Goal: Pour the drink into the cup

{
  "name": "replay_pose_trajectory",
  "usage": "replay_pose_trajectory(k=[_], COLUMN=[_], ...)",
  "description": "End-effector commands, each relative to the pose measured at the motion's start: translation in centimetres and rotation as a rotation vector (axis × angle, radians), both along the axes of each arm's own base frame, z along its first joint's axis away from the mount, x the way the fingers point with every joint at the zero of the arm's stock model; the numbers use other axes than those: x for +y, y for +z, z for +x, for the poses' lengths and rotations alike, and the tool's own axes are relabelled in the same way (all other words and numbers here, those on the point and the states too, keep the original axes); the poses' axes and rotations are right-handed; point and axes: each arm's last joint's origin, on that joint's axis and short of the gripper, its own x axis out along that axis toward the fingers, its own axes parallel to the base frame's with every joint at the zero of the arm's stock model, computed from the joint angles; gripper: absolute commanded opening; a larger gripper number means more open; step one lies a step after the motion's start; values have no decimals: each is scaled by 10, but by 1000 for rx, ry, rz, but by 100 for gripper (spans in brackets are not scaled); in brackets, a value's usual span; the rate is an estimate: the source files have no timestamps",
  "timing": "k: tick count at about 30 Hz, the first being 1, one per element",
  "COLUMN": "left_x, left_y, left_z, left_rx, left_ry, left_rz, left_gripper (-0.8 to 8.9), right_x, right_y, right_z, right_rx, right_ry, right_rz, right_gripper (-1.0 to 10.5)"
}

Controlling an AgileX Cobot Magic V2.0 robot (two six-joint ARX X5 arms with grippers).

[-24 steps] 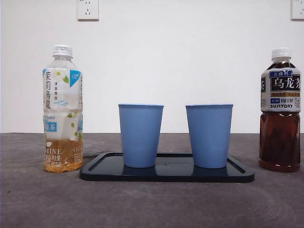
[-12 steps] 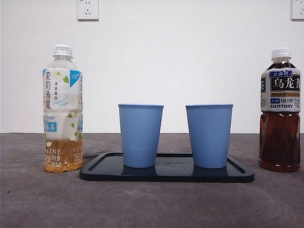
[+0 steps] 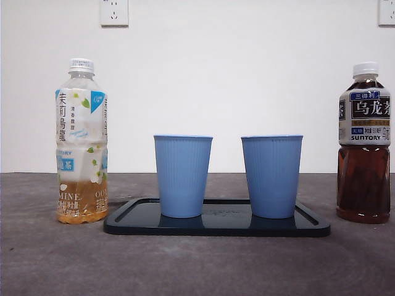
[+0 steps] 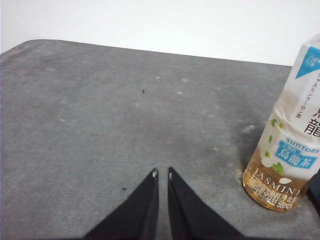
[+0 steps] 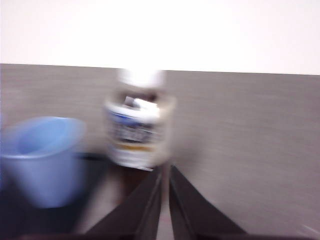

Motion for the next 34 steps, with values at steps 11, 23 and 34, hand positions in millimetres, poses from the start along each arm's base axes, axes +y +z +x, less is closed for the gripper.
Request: replay_pose_trajectory(k=[11,23,34], left_x=[0,0,0], left_y=[-7,-7,-7], left_z=[1,1,1], left_rx=[26,25,25], left_ry=[7,7,7], left_rz=[11,11,11], left_gripper=[29,29,29], right_x=[0,-3,-3], right_y=[-71,-72,-72], right_z=[15,15,15], right_rx=[-9,5,3], right_ry=[17,-14,-14], right_rz=[-100,-102,-102], right_gripper=[24,24,24])
